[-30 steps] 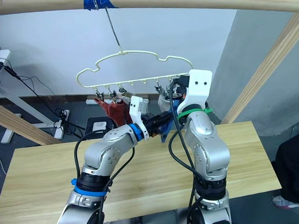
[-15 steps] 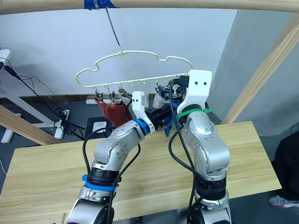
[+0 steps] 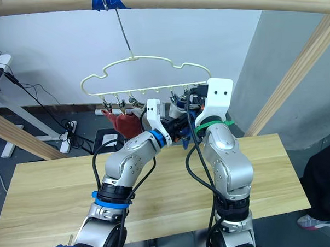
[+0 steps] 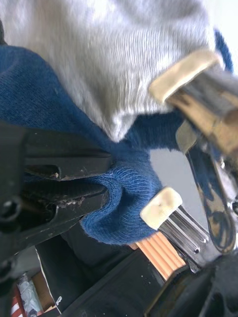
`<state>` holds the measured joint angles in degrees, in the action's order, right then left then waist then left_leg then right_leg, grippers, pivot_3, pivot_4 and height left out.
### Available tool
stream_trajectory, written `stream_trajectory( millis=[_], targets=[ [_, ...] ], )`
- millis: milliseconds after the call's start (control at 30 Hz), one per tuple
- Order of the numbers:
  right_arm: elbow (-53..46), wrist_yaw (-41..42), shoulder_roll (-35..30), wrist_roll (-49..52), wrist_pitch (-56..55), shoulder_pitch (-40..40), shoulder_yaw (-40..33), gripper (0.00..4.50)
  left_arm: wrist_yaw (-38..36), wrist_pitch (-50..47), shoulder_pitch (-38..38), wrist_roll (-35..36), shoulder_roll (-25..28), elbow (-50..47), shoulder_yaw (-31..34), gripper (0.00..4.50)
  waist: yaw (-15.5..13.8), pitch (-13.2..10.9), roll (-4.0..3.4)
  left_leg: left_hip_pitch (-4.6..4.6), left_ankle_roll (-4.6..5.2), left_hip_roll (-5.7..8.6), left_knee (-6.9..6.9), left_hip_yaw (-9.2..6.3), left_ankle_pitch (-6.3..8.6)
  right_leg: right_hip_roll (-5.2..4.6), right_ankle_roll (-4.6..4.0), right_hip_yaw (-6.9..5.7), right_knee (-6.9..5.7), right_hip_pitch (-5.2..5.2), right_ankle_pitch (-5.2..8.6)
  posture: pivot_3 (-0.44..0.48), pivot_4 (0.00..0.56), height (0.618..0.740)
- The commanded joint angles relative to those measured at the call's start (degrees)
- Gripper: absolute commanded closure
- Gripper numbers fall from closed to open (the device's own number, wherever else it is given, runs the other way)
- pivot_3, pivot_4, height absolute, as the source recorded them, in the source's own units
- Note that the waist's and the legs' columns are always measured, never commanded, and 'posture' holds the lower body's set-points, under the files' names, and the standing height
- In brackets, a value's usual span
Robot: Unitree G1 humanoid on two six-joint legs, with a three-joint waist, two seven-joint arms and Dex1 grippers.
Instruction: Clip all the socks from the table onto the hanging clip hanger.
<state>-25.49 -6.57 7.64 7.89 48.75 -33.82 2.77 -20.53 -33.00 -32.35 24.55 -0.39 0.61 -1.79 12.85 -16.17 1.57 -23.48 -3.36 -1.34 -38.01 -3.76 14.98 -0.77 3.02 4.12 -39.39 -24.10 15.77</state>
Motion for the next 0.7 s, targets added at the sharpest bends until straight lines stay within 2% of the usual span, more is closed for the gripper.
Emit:
stream_trajectory(
  millis=[33,233,300,700],
  targets=[
    [-4.31,0.15,0.09,0.44,-0.60,-0.03,-0.37,2.21,-0.90,1.69,-1.33,0.14,-0.28,-0.85,-0.03,4.50,0.00,0.00,0.00,0.00,0.00,0.00,0.00,0.00,0.00,0.00,0.00,0.00,0.00,0.00,0.00,-0.335,0.247,0.740],
    [-8.89,2.25,-1.38,2.24,1.04,1.30,-1.66,2.21,-1.51,2.98,-1.38,-1.72,0.91,-0.42,-1.27,4.50,0.00,0.00,0.00,-0.02,0.00,0.00,0.01,0.00,0.00,0.00,0.00,-0.01,0.04,0.00,0.00,-0.336,0.245,0.740],
    [-11.03,3.53,-2.49,3.29,1.98,2.02,-2.24,2.15,-2.51,3.28,-1.28,-2.09,1.65,-0.54,-1.80,3.83,0.01,0.00,0.00,-0.03,0.00,0.01,0.01,0.00,0.00,0.00,0.00,0.00,0.05,0.00,0.00,-0.336,0.245,0.740],
    [-18.09,9.46,-12.09,8.32,7.27,5.74,-5.91,2.15,-11.37,3.52,2.56,-2.61,7.59,-3.53,-6.22,0.51,0.01,0.00,0.00,-0.03,0.00,0.00,0.01,-0.01,0.00,0.03,0.00,-0.01,0.06,0.00,0.00,-0.337,0.238,0.740]
  ],
)
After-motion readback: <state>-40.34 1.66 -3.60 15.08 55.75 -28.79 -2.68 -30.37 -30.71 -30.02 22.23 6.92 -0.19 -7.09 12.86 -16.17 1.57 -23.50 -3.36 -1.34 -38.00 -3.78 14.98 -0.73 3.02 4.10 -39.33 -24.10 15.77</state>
